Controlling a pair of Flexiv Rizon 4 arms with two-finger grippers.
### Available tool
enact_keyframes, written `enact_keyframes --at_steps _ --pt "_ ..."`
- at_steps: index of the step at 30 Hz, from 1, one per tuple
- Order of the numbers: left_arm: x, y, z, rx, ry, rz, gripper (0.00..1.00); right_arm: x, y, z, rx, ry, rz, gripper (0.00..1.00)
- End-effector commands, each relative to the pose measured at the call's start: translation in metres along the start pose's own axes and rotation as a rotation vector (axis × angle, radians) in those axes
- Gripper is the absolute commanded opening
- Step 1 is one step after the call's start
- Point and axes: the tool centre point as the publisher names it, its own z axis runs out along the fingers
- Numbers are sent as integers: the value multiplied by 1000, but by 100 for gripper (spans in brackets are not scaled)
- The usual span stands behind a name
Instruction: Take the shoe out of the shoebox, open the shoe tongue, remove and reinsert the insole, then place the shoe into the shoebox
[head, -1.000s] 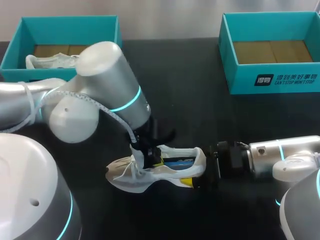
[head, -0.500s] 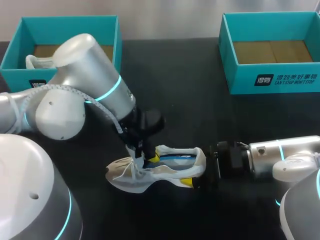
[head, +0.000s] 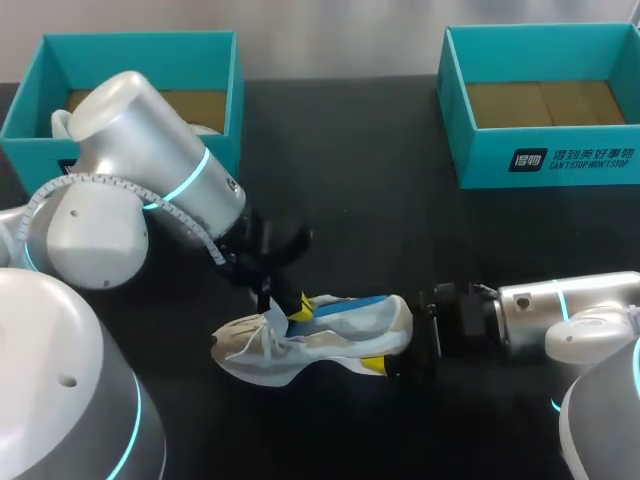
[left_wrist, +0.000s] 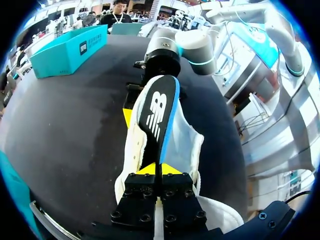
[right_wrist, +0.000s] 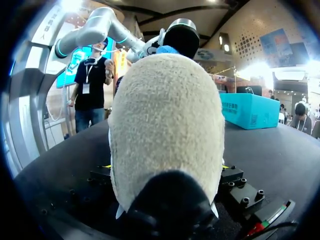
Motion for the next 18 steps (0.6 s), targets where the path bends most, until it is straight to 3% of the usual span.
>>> enact_keyframes --at_steps 1,14,16,18 --pt "5 -10 1 2 -12 11 0 2 1 0 5 0 0 0" --pt "13 -39 7 18 -95 38 0 2 1 0 5 0 0 0" --pt "13 -40 9 -1 -98 49 21 2 1 0 5 0 0 0" --pt "13 -41 9 -3 -99 49 29 2 1 0 5 0 0 0"
